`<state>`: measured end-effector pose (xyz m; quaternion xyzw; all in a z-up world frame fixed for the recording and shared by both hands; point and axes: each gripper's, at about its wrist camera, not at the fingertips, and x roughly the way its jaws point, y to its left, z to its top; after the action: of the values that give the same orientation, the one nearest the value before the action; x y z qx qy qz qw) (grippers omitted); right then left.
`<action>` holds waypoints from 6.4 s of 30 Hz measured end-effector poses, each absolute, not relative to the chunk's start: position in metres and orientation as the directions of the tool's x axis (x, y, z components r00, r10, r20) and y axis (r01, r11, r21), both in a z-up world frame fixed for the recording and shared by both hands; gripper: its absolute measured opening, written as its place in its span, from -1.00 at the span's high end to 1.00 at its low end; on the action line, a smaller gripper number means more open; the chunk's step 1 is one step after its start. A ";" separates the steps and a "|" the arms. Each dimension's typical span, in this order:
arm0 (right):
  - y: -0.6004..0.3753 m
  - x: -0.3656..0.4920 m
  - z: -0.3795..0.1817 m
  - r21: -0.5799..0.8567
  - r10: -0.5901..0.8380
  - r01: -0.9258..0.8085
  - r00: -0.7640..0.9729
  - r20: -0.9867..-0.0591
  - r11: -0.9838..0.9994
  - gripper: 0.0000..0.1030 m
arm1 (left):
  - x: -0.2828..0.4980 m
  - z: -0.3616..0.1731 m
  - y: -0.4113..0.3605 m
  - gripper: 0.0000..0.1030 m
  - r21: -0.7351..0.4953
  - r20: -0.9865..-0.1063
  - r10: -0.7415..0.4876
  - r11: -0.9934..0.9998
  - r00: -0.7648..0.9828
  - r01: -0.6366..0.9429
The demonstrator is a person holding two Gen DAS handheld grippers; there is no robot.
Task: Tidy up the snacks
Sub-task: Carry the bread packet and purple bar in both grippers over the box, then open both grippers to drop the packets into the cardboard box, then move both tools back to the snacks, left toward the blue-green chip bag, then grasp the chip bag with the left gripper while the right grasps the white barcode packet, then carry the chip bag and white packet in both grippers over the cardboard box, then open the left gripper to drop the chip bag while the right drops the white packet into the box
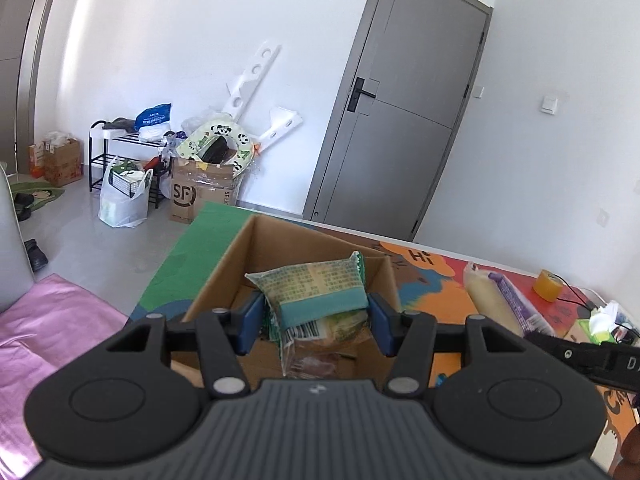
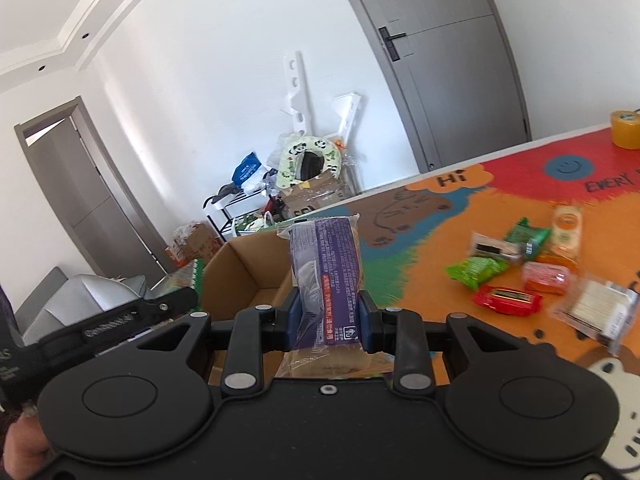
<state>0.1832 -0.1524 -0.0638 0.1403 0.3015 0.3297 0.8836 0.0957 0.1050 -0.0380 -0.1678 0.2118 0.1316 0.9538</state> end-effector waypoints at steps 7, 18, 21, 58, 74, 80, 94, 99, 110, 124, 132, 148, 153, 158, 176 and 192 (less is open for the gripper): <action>-0.116 0.189 -0.056 0.425 0.677 -0.527 0.586 -0.445 0.736 0.43 | 0.089 -0.040 0.122 -0.20 -0.293 -0.444 0.191 0.892 0.876 -0.343; -0.059 0.188 -0.049 0.410 0.750 -0.629 0.528 -0.399 0.661 0.25 | 0.068 -0.033 0.151 -0.34 -0.315 -0.448 0.256 0.851 0.856 -0.420; -0.056 0.182 -0.044 0.388 0.743 -0.636 0.534 -0.402 0.667 -0.06 | 0.067 -0.031 0.150 -0.44 -0.313 -0.446 0.258 0.852 0.857 -0.420; -0.296 0.164 -0.088 0.466 0.492 -0.282 0.758 -0.428 0.839 -0.56 | 0.108 -0.031 -0.029 -0.72 -0.231 -0.444 -0.055 0.971 0.894 -0.055; -0.339 0.190 -0.132 0.474 0.433 -0.181 0.747 -0.504 0.862 -0.56 | 0.154 -0.074 -0.058 -0.72 -0.189 -0.552 -0.044 0.979 0.833 -0.074; -0.332 0.208 -0.144 0.458 0.435 -0.186 0.728 -0.530 0.869 -0.56 | 0.170 -0.093 -0.054 -0.71 -0.190 -0.593 -0.020 0.975 0.805 -0.116; -0.301 0.255 -0.142 0.358 0.417 -0.246 0.724 -0.549 0.901 -0.64 | 0.197 -0.130 -0.046 -0.65 -0.142 -0.665 0.043 0.973 0.745 -0.182; -0.290 0.276 -0.147 0.342 0.423 -0.268 0.717 -0.554 0.901 -0.65 | 0.202 -0.135 -0.046 -0.13 -0.090 -0.666 0.077 0.979 0.742 -0.182; -0.276 0.282 -0.164 0.288 0.405 -0.284 0.667 -0.626 0.914 -0.59 | 0.205 -0.129 -0.050 0.52 -0.146 -0.652 0.006 0.980 0.758 -0.133; -0.286 0.239 -0.160 0.322 0.430 -0.287 0.650 -0.627 0.902 0.12 | 0.175 -0.100 -0.056 0.52 -0.179 -0.587 -0.041 0.981 0.808 -0.080; -0.287 0.211 -0.140 0.362 0.463 -0.297 0.672 -0.578 0.884 0.12 | 0.150 -0.075 -0.053 0.52 -0.190 -0.529 -0.045 0.980 0.847 -0.066; -0.242 0.179 -0.091 0.374 0.552 -0.411 0.684 -0.477 0.831 0.12 | 0.102 -0.028 -0.014 0.52 -0.189 -0.420 0.022 0.976 0.907 -0.111; -0.225 0.177 -0.084 0.375 0.571 -0.434 0.676 -0.465 0.819 0.12 | 0.093 -0.023 0.006 0.52 -0.198 -0.408 0.062 0.968 0.911 -0.155; -0.209 0.174 -0.077 0.381 0.597 -0.462 0.662 -0.452 0.801 0.12 | 0.086 -0.018 0.026 0.52 -0.205 -0.392 0.099 0.960 0.915 -0.192; -0.133 0.185 -0.062 0.346 0.640 -0.540 0.619 -0.455 0.767 0.12 | 0.105 -0.033 0.099 0.52 -0.255 -0.419 0.157 0.925 0.894 -0.281; -0.075 0.199 -0.059 0.337 0.671 -0.586 0.575 -0.467 0.737 0.12 | 0.111 -0.039 0.138 -0.16 -0.294 -0.450 0.191 0.891 0.872 -0.347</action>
<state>0.1991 -0.0753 -0.0593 0.0724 0.2934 0.3555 0.8845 0.1107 0.1380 -0.0389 -0.1858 0.2091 0.1416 0.9496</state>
